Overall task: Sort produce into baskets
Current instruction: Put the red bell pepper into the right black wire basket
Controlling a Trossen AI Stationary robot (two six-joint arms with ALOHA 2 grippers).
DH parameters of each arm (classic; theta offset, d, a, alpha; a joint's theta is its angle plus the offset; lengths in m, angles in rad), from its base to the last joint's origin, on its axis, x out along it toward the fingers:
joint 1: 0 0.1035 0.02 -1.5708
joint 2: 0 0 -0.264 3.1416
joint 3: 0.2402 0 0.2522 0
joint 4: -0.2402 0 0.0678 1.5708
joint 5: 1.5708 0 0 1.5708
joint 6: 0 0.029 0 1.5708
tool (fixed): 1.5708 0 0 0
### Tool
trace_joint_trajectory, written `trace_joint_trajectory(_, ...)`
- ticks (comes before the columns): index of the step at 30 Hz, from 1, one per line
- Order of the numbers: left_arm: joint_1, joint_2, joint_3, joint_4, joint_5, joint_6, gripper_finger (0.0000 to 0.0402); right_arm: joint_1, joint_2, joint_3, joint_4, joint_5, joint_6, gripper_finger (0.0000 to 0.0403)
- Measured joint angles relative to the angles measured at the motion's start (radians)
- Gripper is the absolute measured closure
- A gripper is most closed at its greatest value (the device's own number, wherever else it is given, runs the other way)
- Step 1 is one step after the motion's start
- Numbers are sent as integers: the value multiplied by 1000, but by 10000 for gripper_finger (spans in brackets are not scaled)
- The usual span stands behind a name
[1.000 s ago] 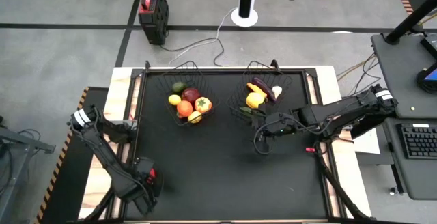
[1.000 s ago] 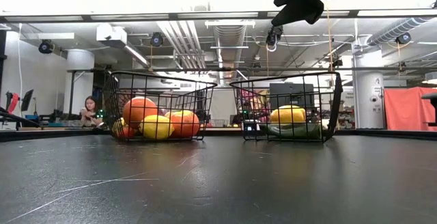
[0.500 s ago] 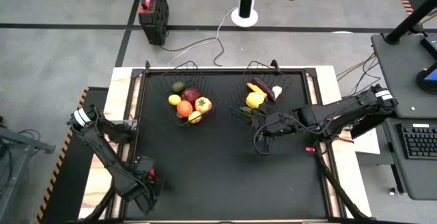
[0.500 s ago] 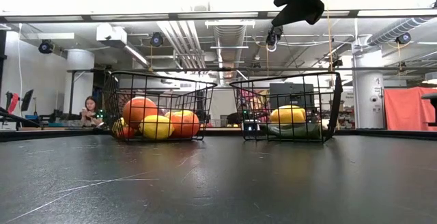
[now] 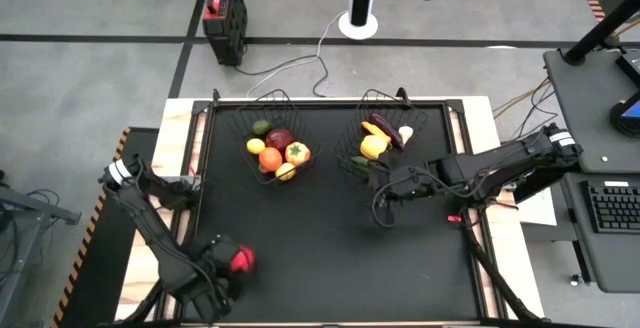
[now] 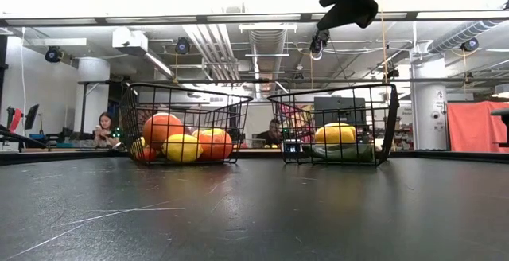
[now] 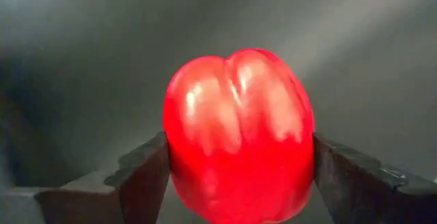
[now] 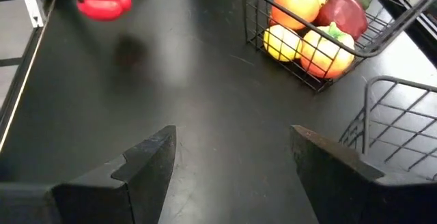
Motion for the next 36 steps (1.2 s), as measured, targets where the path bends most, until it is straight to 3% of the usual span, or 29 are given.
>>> trace_joint_trajectory(6,10,-2,141,-2,-419,199,104,60,0,0,90,3,-78,129)
trace_joint_trajectory(10,40,-3,208,14,-550,347,104,132,0,0,198,22,-193,129)
trace_joint_trajectory(14,79,-3,231,148,-658,618,104,210,0,0,255,129,-281,129)
trace_joint_trajectory(19,157,-5,214,345,-686,940,104,282,0,0,260,296,-330,129)
trace_joint_trajectory(27,265,-7,133,552,-678,1200,104,316,0,0,261,319,-340,129)
trace_joint_trajectory(32,348,-11,36,709,-598,1303,104,314,0,0,260,321,-327,129)
trace_joint_trajectory(36,413,-13,-71,988,-483,1415,104,314,0,0,260,320,-311,129)
